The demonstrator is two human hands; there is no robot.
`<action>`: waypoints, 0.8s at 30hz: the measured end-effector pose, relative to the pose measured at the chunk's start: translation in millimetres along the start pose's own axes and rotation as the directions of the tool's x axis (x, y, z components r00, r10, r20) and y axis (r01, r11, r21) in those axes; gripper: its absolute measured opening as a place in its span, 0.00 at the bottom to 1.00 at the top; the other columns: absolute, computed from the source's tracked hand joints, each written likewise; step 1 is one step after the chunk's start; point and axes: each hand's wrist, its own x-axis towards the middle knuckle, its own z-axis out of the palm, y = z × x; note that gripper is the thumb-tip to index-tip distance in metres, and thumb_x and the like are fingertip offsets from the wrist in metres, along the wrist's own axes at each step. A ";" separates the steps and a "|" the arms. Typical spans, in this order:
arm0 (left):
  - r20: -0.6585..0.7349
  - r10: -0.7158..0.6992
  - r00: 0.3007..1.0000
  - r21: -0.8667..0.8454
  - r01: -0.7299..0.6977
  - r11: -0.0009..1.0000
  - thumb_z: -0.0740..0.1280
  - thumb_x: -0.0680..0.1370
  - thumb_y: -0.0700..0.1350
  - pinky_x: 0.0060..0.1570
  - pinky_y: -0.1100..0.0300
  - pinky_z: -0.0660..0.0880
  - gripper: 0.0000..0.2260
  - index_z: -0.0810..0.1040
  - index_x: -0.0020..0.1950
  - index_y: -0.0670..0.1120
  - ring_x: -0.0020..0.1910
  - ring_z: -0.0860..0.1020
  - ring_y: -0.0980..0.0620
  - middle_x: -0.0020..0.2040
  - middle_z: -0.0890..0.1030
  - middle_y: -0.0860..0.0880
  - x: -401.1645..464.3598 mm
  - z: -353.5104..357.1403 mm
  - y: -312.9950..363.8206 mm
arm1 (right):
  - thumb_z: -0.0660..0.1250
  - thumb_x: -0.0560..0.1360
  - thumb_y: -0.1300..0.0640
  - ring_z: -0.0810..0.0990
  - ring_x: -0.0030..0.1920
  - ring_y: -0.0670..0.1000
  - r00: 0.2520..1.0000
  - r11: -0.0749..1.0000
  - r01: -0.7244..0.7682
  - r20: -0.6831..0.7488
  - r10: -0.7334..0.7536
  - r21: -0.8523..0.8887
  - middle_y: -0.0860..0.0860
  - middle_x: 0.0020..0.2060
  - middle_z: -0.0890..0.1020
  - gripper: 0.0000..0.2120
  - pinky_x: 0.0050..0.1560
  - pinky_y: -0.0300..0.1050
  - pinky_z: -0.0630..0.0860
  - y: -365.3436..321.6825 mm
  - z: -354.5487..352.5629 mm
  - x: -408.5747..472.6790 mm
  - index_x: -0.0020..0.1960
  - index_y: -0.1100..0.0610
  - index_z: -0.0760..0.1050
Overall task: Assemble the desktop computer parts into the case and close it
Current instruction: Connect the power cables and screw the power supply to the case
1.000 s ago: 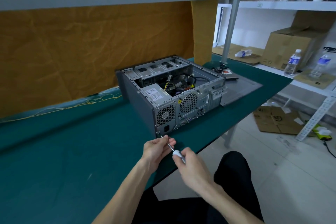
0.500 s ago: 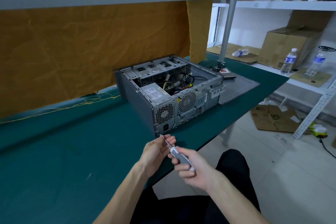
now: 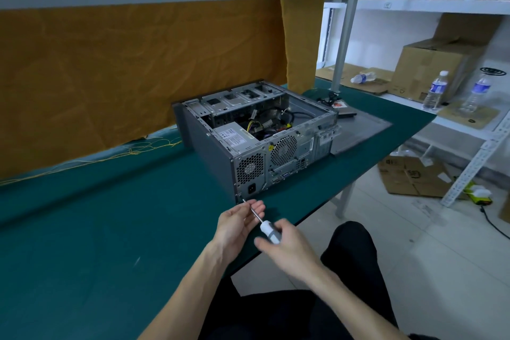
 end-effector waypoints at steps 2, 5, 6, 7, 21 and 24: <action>-0.010 0.017 1.000 0.018 -0.017 1.000 0.60 0.85 0.37 0.43 0.62 0.82 0.10 0.78 0.59 0.32 0.48 0.87 0.49 0.51 0.86 0.39 0.0 0.2 -0.6 | 0.64 0.81 0.44 0.81 0.44 0.54 0.951 0.853 0.138 -0.173 -0.256 -0.504 0.50 0.47 0.81 0.13 0.40 0.48 0.72 5.8 8.9 3.2 0.56 0.53 0.71; -0.008 0.022 1.000 0.008 -0.022 1.000 0.60 0.85 0.38 0.43 0.62 0.82 0.11 0.78 0.59 0.32 0.48 0.87 0.49 0.52 0.86 0.39 0.1 0.7 -1.3 | 0.64 0.82 0.48 0.73 0.30 0.49 0.986 0.989 0.126 -0.115 -0.117 0.074 0.53 0.38 0.79 0.12 0.31 0.45 0.66 2.0 9.9 4.7 0.46 0.56 0.74; -0.006 0.020 1.000 0.005 -0.020 1.000 0.60 0.85 0.38 0.43 0.62 0.82 0.11 0.78 0.60 0.33 0.47 0.86 0.49 0.52 0.86 0.39 0.3 -0.1 -1.2 | 0.65 0.82 0.50 0.68 0.25 0.47 0.997 0.873 -0.058 0.064 0.031 0.484 0.54 0.35 0.77 0.12 0.26 0.43 0.63 0.3 5.0 6.3 0.46 0.58 0.76; -0.004 0.019 1.000 0.005 -0.019 1.000 0.60 0.85 0.38 0.43 0.62 0.82 0.11 0.78 0.60 0.33 0.47 0.86 0.49 0.52 0.86 0.39 0.7 -1.1 -1.3 | 0.65 0.82 0.51 0.64 0.22 0.46 0.964 0.666 -0.250 0.246 0.103 0.703 0.54 0.33 0.76 0.13 0.21 0.41 0.58 -0.7 0.7 5.0 0.47 0.61 0.77; -0.004 0.054 0.999 -0.002 -0.054 0.999 0.60 0.85 0.38 0.44 0.63 0.82 0.10 0.78 0.59 0.33 0.49 0.86 0.48 0.52 0.86 0.39 -4.7 -3.0 -7.5 | 0.66 0.81 0.44 0.69 0.26 0.48 0.998 0.896 -0.060 0.059 0.037 0.439 0.51 0.34 0.80 0.16 0.26 0.42 0.61 0.7 7.2 3.4 0.50 0.58 0.76; 0.003 0.064 0.998 0.005 -0.064 0.998 0.59 0.85 0.37 0.44 0.62 0.82 0.10 0.77 0.59 0.33 0.50 0.86 0.47 0.51 0.86 0.39 -5.5 -3.0 -7.5 | 0.63 0.81 0.44 0.74 0.36 0.53 0.965 0.964 0.101 -0.213 -0.155 -0.245 0.51 0.39 0.80 0.14 0.35 0.51 0.67 5.7 14.8 1.7 0.47 0.55 0.71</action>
